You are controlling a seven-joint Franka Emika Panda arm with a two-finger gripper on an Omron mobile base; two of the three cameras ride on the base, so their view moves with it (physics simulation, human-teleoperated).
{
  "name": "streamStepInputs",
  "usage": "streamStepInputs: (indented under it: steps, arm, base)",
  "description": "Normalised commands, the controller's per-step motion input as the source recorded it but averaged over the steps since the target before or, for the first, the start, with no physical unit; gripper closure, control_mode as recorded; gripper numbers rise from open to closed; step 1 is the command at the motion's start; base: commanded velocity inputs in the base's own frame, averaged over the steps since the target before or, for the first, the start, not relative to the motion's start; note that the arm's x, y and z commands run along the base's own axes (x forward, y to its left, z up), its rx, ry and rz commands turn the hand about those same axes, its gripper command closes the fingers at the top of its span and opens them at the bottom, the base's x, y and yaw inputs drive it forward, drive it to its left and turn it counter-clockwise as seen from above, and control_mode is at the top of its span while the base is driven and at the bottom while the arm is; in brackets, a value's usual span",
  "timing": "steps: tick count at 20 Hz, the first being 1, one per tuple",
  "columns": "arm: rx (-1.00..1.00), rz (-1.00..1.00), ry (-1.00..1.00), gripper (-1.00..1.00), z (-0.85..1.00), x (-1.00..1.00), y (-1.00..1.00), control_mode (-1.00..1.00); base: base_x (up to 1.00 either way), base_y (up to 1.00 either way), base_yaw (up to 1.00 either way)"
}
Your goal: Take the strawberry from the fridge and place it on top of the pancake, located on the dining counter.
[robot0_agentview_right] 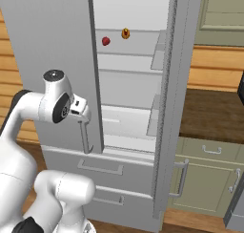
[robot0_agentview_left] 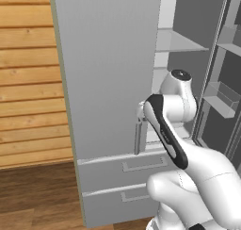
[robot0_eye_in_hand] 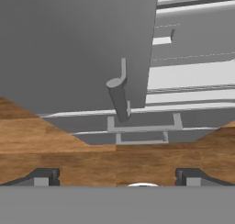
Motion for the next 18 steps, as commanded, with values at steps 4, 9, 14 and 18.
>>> streamStepInputs:
  steps: [4, 9, 14, 18]
  arm:
    - [0.00, -0.07, 0.00, -1.00, -0.27, 0.40, 0.00, -1.00]
    - [0.00, -0.07, 0.00, -1.00, -0.26, 0.44, 0.01, -1.00]
    - [0.00, -0.07, 0.00, -1.00, -0.32, 0.40, 0.06, -1.00]
    - [0.00, -0.06, 0.00, -1.00, -0.24, 0.41, 0.07, -1.00]
  base:
    - [0.00, 0.00, 0.00]
    - [0.00, 0.00, 0.00]
    - [0.00, 0.00, 0.00]
    - [0.00, 0.00, 0.00]
